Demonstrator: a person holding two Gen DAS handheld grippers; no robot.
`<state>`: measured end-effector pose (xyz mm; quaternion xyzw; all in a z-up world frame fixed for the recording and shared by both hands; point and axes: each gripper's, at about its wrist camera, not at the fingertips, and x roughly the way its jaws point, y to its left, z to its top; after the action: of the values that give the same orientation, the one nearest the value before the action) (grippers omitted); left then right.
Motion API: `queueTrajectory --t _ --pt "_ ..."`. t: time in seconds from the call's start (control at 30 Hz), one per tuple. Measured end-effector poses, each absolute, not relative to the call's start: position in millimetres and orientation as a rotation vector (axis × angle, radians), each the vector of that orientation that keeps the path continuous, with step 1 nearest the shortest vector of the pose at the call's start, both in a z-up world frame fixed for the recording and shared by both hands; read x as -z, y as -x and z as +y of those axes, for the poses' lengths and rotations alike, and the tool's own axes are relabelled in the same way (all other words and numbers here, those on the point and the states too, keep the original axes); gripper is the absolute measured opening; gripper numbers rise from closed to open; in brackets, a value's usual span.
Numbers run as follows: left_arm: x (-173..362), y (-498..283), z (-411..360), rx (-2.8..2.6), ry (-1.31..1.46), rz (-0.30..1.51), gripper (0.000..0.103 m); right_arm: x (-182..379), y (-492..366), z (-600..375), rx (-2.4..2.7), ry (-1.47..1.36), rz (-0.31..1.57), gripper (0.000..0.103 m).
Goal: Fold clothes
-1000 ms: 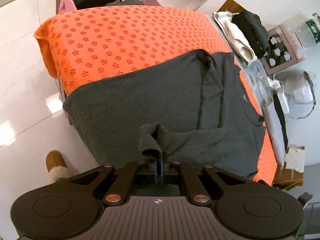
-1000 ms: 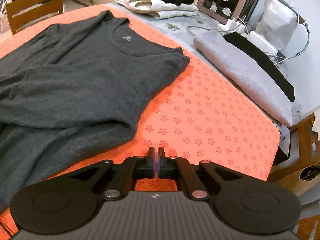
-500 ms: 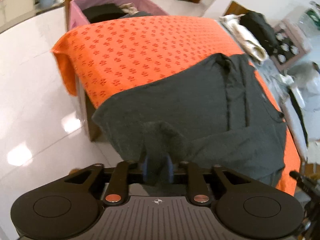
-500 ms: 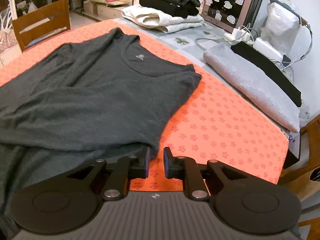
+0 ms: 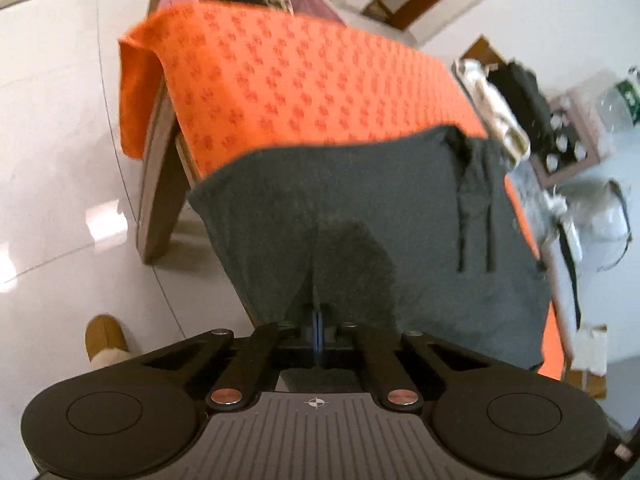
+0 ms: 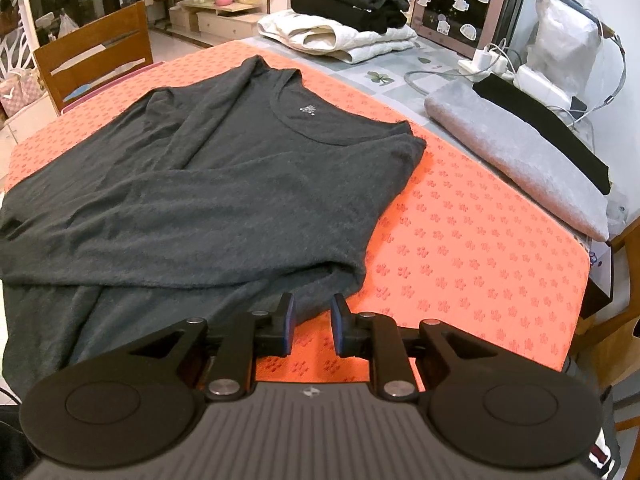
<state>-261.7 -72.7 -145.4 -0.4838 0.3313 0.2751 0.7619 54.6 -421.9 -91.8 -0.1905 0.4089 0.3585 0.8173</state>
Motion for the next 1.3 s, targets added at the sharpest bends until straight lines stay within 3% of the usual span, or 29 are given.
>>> queueTrajectory --t 0.17,0.37,0.63,1.0,1.17,1.3 --pt "126 279 -84 -0.619 1.011 0.747 0.003 89 -47 -425 -0.763 0.398 0.868 0.022" --pt "141 279 -101 -0.674 0.913 0.853 0.007 93 -36 -429 -0.779 0.396 0.875 0.022" --pt "135 287 -113 -0.694 0.790 0.831 0.025 92 -38 -427 -0.769 0.411 0.837 0.024" --pt "98 281 -128 -0.659 0.680 0.766 0.036 84 -116 -416 -0.674 0.248 0.807 0.030" --pt "84 271 -137 -0.629 0.647 0.747 0.040 96 -170 -404 -0.620 0.130 0.833 0.038" --pt "82 261 -146 -0.605 0.621 0.757 0.042 110 -199 -389 -0.611 0.093 0.861 0.038"
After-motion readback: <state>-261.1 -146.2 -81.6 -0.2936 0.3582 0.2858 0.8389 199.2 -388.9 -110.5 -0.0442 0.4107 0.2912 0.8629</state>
